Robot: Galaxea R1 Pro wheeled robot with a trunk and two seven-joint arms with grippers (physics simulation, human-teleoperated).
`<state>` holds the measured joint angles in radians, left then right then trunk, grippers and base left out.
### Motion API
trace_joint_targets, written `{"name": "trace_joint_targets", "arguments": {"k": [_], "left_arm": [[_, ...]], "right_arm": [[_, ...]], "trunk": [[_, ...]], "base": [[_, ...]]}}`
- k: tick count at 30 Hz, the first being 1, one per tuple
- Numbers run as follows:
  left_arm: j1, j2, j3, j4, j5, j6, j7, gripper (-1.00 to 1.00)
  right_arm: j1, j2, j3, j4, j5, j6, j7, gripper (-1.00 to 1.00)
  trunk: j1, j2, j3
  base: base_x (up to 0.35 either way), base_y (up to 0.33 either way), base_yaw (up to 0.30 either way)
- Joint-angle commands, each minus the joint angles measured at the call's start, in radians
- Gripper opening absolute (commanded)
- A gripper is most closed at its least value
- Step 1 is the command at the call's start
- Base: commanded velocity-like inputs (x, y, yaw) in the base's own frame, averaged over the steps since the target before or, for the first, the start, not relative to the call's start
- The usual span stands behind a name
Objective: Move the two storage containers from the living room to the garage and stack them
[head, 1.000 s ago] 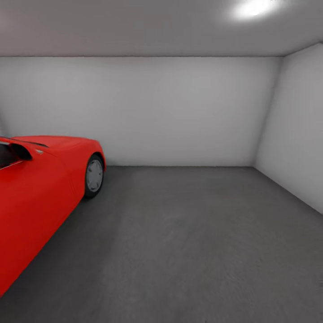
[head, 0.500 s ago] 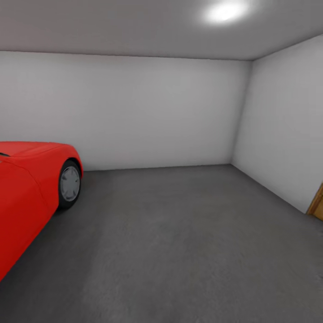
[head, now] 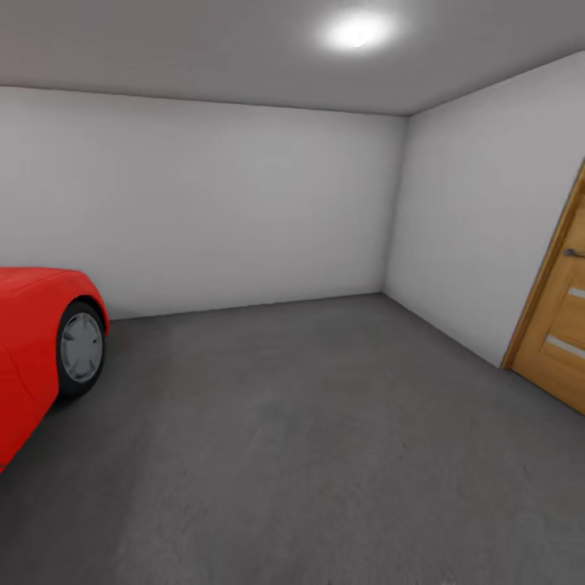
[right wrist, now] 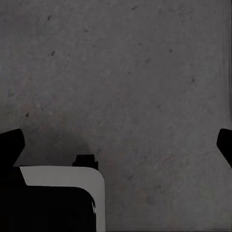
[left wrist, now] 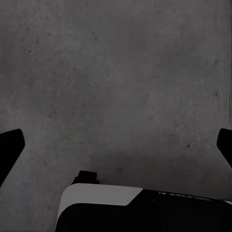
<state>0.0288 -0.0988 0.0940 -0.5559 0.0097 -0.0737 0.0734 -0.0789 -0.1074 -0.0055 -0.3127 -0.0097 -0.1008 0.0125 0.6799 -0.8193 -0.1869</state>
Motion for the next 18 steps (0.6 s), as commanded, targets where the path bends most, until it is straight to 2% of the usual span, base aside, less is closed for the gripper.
{"name": "trace_joint_targets", "arguments": {"k": [1,13,18], "left_arm": [[0.0,-0.001,0.003,-0.001,0.001,-0.001,0.0,1.0],[0.0,0.003,0.004,-0.002,0.002,-0.001,0.0,1.0],[0.0,0.001,0.004,-0.002,0.001,-0.001,0.001,1.0]], "right_arm": [[-0.001,0.0,-0.001,0.001,-0.001,-0.003,0.001,1.0],[-0.001,0.0,-0.001,0.001,-0.003,-0.003,0.001,1.0],[-0.001,0.0,-0.001,0.001,-0.003,-0.003,0.001,1.0]], "trunk": [[-0.004,0.006,0.002],[-0.05,0.09,0.04],[-0.069,0.125,0.055]], "base": [[0.0,0.0,-0.277],[0.003,0.0,-0.277],[0.251,0.0,-0.277]]}}
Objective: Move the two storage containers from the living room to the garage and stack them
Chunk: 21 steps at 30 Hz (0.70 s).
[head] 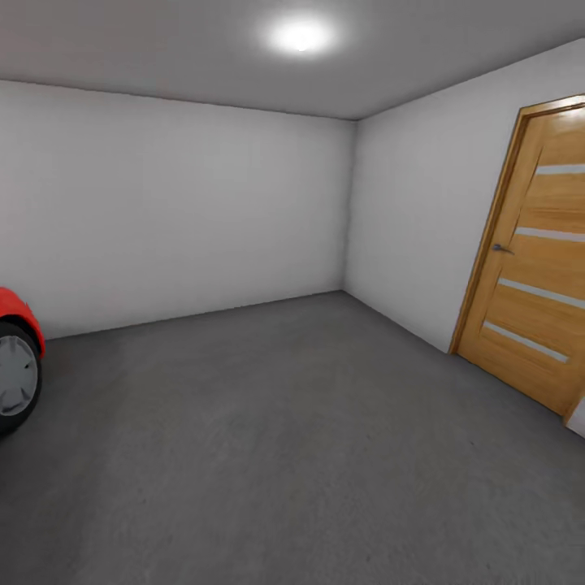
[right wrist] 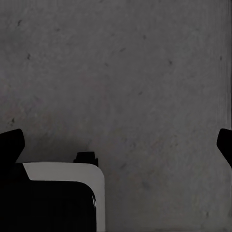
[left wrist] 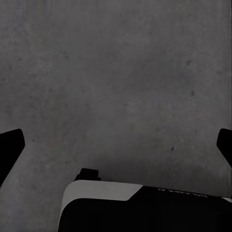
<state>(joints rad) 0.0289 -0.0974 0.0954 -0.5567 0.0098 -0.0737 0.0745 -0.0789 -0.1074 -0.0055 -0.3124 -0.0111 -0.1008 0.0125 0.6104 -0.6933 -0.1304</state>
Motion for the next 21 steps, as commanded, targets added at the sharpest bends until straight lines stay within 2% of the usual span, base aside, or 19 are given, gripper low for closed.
{"name": "trace_joint_targets", "arguments": {"k": [1,7,21], "left_arm": [[0.0,-0.001,0.003,-0.002,0.001,-0.001,0.0,1.0],[0.0,0.0,0.003,-0.001,0.001,-0.001,0.0,1.0],[0.0,0.001,0.003,-0.001,0.001,0.0,0.007,1.0]], "right_arm": [[-0.001,0.0,-0.001,0.001,-0.001,-0.003,0.001,1.0],[-0.001,0.0,0.0,0.001,-0.001,-0.003,0.001,1.0],[-0.001,0.0,-0.001,0.001,-0.001,-0.003,0.001,1.0]], "trunk": [[-0.003,0.006,0.002],[-0.007,0.013,0.005],[-0.061,0.111,0.049]], "base": [[0.31,0.0,-0.277],[0.323,0.0,-0.277],[0.329,0.0,-0.277]]}}
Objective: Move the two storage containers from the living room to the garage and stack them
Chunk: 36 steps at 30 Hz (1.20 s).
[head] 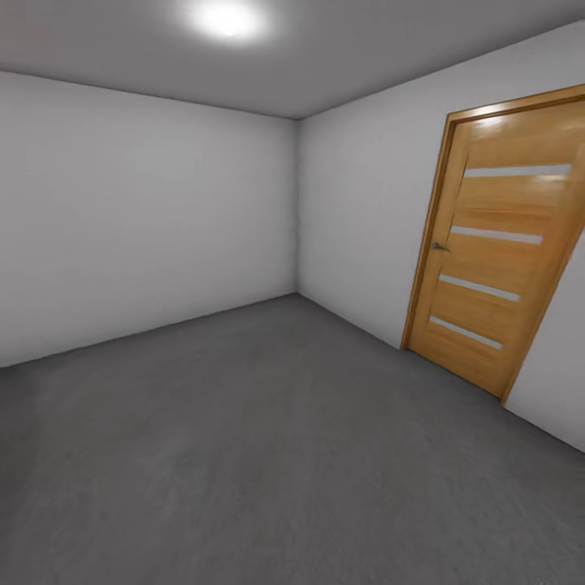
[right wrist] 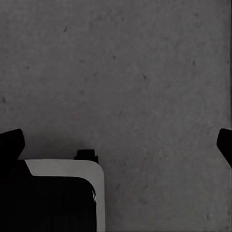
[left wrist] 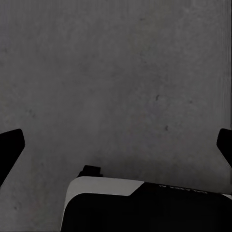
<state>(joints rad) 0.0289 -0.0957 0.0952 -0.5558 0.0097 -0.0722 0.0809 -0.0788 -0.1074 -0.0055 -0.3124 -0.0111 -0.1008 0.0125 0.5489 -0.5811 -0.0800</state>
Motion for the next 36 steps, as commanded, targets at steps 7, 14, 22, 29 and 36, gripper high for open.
{"name": "trace_joint_targets", "arguments": {"k": [7,14,22,29,36], "left_arm": [[0.0,0.0,0.003,-0.002,0.001,-0.001,0.0,1.0],[0.0,-0.001,0.003,-0.001,0.001,-0.001,0.0,1.0],[0.0,-0.001,0.002,-0.001,0.001,-0.001,-0.001,1.0],[0.0,-0.001,0.001,-0.001,0.001,-0.001,-0.001,1.0],[0.0,-0.002,0.004,-0.002,0.003,-0.003,-0.004,1.0]], "right_arm": [[-0.001,0.0,-0.001,0.001,-0.001,-0.003,0.001,1.0],[-0.001,0.0,0.0,0.001,-0.001,-0.003,0.001,1.0],[-0.001,0.0,0.0,0.001,-0.001,-0.003,0.001,1.0],[-0.001,0.0,0.0,0.001,-0.001,-0.003,0.001,1.0],[-0.001,0.0,0.0,0.001,-0.001,-0.003,0.001,1.0]], "trunk": [[-0.026,0.048,0.02],[-0.053,0.097,0.042],[-0.084,0.153,0.067],[-0.099,0.181,0.08],[-0.099,0.181,0.08]], "base": [[0.33,0.0,-0.277],[0.33,0.0,-0.277],[0.33,0.0,-0.277],[0.33,0.05,-0.277],[0.248,0.052,-0.277]]}}
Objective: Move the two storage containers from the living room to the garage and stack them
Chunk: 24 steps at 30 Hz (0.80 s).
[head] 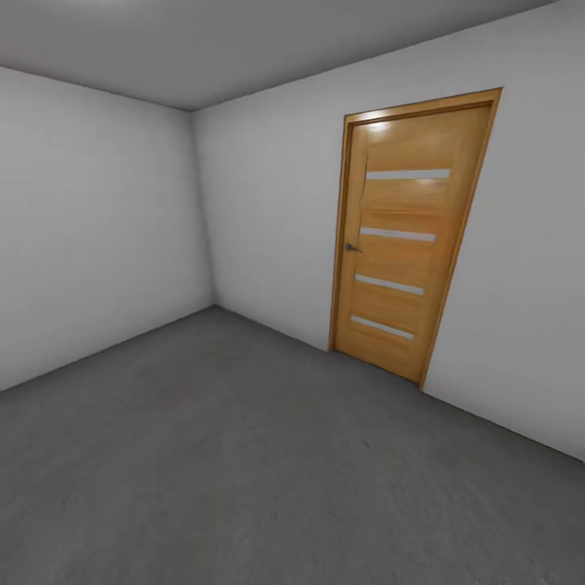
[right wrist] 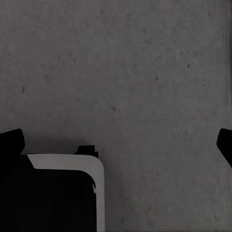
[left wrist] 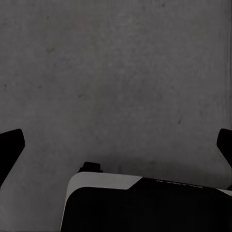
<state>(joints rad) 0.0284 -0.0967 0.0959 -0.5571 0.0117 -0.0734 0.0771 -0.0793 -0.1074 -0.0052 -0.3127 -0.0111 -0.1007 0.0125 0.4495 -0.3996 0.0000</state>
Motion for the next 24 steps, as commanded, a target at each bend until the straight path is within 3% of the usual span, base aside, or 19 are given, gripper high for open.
{"name": "trace_joint_targets", "arguments": {"k": [1,8,24], "left_arm": [[0.001,0.0,0.002,-0.001,0.0,-0.002,-0.001,1.0],[0.001,0.003,-0.002,0.0,-0.001,0.002,-0.01,1.0],[0.001,0.005,-0.002,0.0,-0.003,0.003,-0.013,1.0]], "right_arm": [[0.0,0.0,-0.001,0.001,-0.001,-0.004,0.001,1.0],[0.0,0.0,0.0,0.001,-0.001,-0.004,0.001,1.0],[0.0,0.0,0.001,0.001,-0.001,-0.003,0.001,1.0]], "trunk": [[0.0,0.0,0.0],[0.0,0.0,0.0],[0.0,0.0,0.0]], "base": [[0.056,0.012,-0.277],[0.072,0.029,-0.277],[0.287,0.164,-0.276]]}}
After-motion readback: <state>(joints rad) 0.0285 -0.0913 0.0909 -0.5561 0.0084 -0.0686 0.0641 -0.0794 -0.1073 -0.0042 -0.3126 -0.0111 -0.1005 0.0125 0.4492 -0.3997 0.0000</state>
